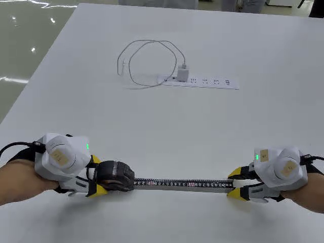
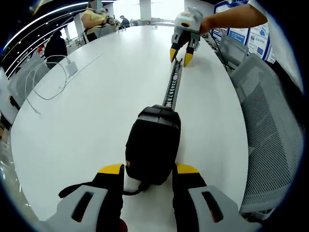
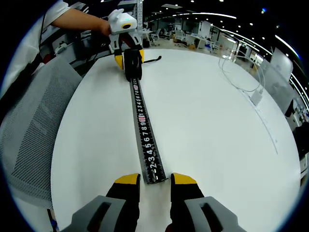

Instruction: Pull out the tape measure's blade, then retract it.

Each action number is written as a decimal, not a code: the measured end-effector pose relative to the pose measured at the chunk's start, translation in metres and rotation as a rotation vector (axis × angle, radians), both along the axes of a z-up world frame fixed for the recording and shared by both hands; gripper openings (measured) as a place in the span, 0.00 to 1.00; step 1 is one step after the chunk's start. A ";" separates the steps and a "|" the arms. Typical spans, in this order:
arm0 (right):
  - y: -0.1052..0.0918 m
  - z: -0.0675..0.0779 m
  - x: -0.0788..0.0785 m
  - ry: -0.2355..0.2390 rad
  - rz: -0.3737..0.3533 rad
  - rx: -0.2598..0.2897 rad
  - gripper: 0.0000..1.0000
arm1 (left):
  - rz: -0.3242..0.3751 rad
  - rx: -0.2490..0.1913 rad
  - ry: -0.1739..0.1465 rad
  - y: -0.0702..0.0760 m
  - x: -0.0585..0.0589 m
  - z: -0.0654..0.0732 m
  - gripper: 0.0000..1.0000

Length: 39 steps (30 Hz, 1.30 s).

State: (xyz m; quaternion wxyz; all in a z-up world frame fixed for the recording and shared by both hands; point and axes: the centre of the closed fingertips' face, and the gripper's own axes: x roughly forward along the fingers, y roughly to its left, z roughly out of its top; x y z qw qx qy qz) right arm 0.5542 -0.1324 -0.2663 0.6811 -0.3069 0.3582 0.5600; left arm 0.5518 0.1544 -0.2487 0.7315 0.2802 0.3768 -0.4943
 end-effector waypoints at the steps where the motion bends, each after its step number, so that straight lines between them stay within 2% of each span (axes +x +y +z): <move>1: -0.001 -0.001 0.000 0.001 0.000 -0.001 0.21 | 0.004 0.000 -0.002 0.001 0.001 0.000 0.36; 10: 0.001 0.001 -0.001 0.007 -0.036 0.021 0.24 | 0.020 -0.015 -0.013 0.002 0.002 0.004 0.39; 13: 0.003 0.004 -0.002 0.014 -0.066 0.044 0.27 | 0.034 -0.023 -0.035 0.003 0.002 0.008 0.41; 18: 0.004 0.008 -0.001 0.011 -0.113 0.071 0.32 | 0.085 -0.092 -0.065 0.003 0.001 0.018 0.47; 25: 0.006 0.008 -0.003 0.008 -0.129 0.083 0.33 | 0.110 -0.095 -0.071 0.007 -0.002 0.018 0.47; 34: 0.010 0.024 0.000 -0.048 -0.223 0.154 0.36 | 0.219 -0.191 -0.091 0.009 0.002 0.033 0.48; 36: 0.011 0.026 -0.001 -0.062 -0.233 0.159 0.37 | 0.229 -0.195 -0.108 0.012 0.001 0.036 0.48; 39: 0.011 0.030 -0.001 -0.072 -0.268 0.180 0.38 | 0.250 -0.209 -0.116 0.013 0.000 0.041 0.49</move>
